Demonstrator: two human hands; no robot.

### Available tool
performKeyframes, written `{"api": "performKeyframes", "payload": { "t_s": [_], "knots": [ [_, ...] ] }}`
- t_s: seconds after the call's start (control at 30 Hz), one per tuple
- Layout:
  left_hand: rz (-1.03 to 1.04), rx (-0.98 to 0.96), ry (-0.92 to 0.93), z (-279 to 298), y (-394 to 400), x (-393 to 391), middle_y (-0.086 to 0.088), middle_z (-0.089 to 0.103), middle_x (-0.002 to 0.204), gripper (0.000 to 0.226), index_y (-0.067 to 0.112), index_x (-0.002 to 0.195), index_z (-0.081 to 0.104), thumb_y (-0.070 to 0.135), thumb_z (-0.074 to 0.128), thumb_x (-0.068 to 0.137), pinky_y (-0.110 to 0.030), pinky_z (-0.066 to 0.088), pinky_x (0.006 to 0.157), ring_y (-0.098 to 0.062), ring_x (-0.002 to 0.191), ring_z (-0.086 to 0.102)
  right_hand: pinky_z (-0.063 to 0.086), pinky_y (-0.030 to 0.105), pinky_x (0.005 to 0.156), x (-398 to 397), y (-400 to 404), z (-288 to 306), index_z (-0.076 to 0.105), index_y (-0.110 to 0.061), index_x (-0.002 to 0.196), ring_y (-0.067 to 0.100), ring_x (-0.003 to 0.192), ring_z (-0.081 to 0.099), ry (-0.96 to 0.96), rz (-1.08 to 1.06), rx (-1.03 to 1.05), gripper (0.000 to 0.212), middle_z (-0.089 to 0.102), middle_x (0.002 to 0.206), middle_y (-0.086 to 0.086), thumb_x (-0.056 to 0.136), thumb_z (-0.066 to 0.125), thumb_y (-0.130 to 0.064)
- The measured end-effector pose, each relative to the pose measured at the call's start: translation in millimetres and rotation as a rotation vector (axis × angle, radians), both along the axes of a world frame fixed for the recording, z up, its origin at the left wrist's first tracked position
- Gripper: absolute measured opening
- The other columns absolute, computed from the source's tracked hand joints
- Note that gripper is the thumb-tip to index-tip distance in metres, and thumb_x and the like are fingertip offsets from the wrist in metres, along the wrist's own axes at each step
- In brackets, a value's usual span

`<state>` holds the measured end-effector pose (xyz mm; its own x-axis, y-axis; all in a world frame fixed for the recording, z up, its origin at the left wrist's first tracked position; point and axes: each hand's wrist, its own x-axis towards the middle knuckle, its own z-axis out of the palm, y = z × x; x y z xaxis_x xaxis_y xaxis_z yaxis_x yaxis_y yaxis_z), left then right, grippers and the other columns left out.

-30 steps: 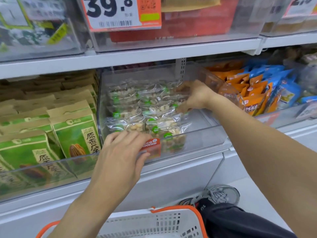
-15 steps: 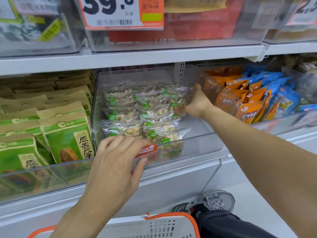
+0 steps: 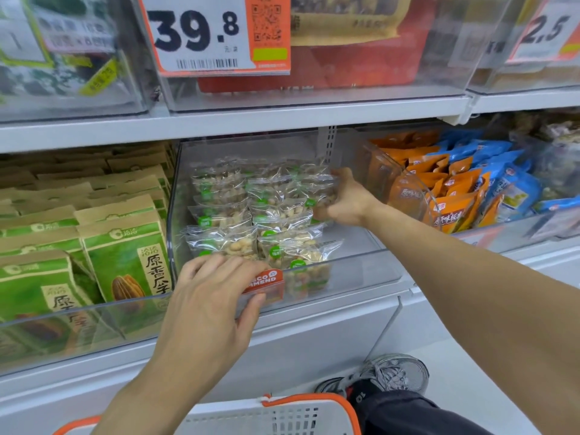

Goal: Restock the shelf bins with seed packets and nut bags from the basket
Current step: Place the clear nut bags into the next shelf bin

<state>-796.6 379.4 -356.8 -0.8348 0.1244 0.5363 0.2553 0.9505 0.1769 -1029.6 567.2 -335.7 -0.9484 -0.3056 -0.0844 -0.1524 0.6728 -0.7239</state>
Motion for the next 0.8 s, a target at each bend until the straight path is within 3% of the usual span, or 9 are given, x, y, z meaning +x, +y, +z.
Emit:
{"api": "performKeyframes", "payload": {
  "t_s": [0.17, 0.33, 0.4, 0.5, 0.57, 0.63, 0.73, 0.8],
  "knots": [
    [-0.005, 0.001, -0.041, 3.9, -0.2, 2.9, 0.016, 0.062, 0.1, 0.028, 0.029, 0.111, 0.061, 0.038, 0.053, 0.086, -0.031, 0.034, 0.088, -0.015, 0.095, 0.055, 0.05, 0.038, 0.102, 9.9, -3.2, 8.8, 0.003, -0.007, 0.153, 0.033, 0.123, 0.054, 0.014, -0.08, 0.074, 0.11, 0.049, 0.141, 0.014, 0.078, 0.082, -0.021],
    [-0.013, 0.0, -0.102, 13.7, -1.6, 3.6, 0.016, 0.063, 0.105, 0.03, 0.032, 0.114, 0.061, 0.035, 0.059, 0.084, -0.027, 0.031, 0.088, -0.013, 0.101, 0.054, 0.045, 0.033, 0.1, 26.5, 11.0, 34.1, 0.012, -0.002, 0.153, 0.033, 0.13, 0.05, 0.108, -0.119, 0.204, 0.109, 0.05, 0.142, 0.015, 0.076, 0.086, -0.021],
    [-0.022, 0.043, -0.076, 16.8, -0.1, 6.9, 0.014, 0.06, 0.115, 0.033, 0.029, 0.118, 0.059, 0.031, 0.061, 0.085, -0.025, 0.029, 0.098, -0.013, 0.113, 0.051, 0.048, 0.035, 0.096, 36.7, 18.7, 42.7, 0.032, -0.003, 0.147, 0.035, 0.122, 0.056, 0.233, -0.135, 0.255, 0.089, 0.059, 0.13, 0.017, 0.077, 0.084, -0.02],
    [-0.012, 0.184, 0.142, 26.6, 6.7, 22.3, 0.005, 0.06, 0.113, 0.023, 0.016, 0.109, 0.063, 0.017, 0.061, 0.086, -0.027, 0.032, 0.107, -0.017, 0.116, 0.051, 0.054, 0.036, 0.084, 62.8, 29.2, 51.5, 0.063, -0.01, 0.116, 0.027, 0.094, 0.066, 0.508, -0.141, 0.218, 0.043, 0.069, 0.101, 0.008, 0.077, 0.078, -0.02],
    [-0.008, 0.301, 0.303, 29.0, 11.0, 40.4, 0.001, 0.062, 0.102, 0.013, 0.009, 0.097, 0.066, 0.006, 0.059, 0.086, -0.03, 0.04, 0.098, -0.019, 0.103, 0.056, 0.054, 0.031, 0.078, 96.1, 32.6, 53.5, 0.067, -0.015, 0.102, 0.012, 0.08, 0.065, 0.631, -0.12, 0.075, 0.022, 0.068, 0.094, 0.0, 0.08, 0.073, -0.015],
    [-0.021, 0.406, 0.365, 17.6, 13.3, 63.2, 0.0, 0.062, 0.091, 0.011, 0.006, 0.087, 0.065, 0.003, 0.054, 0.086, -0.025, 0.041, 0.088, -0.016, 0.092, 0.056, 0.049, 0.018, 0.069, 143.5, 30.1, 52.9, 0.066, -0.018, 0.092, 0.004, 0.072, 0.06, 0.723, -0.076, -0.092, 0.013, 0.065, 0.086, -0.006, 0.083, 0.069, -0.009],
    [0.009, 0.536, 0.178, -26.9, 6.6, 100.3, 0.008, 0.059, 0.088, 0.015, 0.014, 0.088, 0.062, 0.015, 0.047, 0.088, -0.012, 0.039, 0.08, 0.001, 0.087, 0.052, 0.044, 0.014, 0.06, 213.5, 15.8, 29.7, 0.064, -0.016, 0.084, 0.008, 0.069, 0.059, 0.73, 0.053, -0.264, 0.015, 0.062, 0.079, -0.007, 0.082, 0.069, -0.001],
    [0.089, 0.554, -0.037, -73.6, -7.8, 126.0, 0.018, 0.056, 0.09, 0.015, 0.025, 0.091, 0.059, 0.024, 0.045, 0.087, -0.008, 0.037, 0.078, 0.007, 0.087, 0.051, 0.045, 0.016, 0.058, 247.9, 2.4, -5.3, 0.064, -0.014, 0.084, 0.01, 0.067, 0.059, 0.589, 0.16, -0.297, 0.015, 0.062, 0.078, -0.007, 0.083, 0.068, 0.0]
  ]
}}
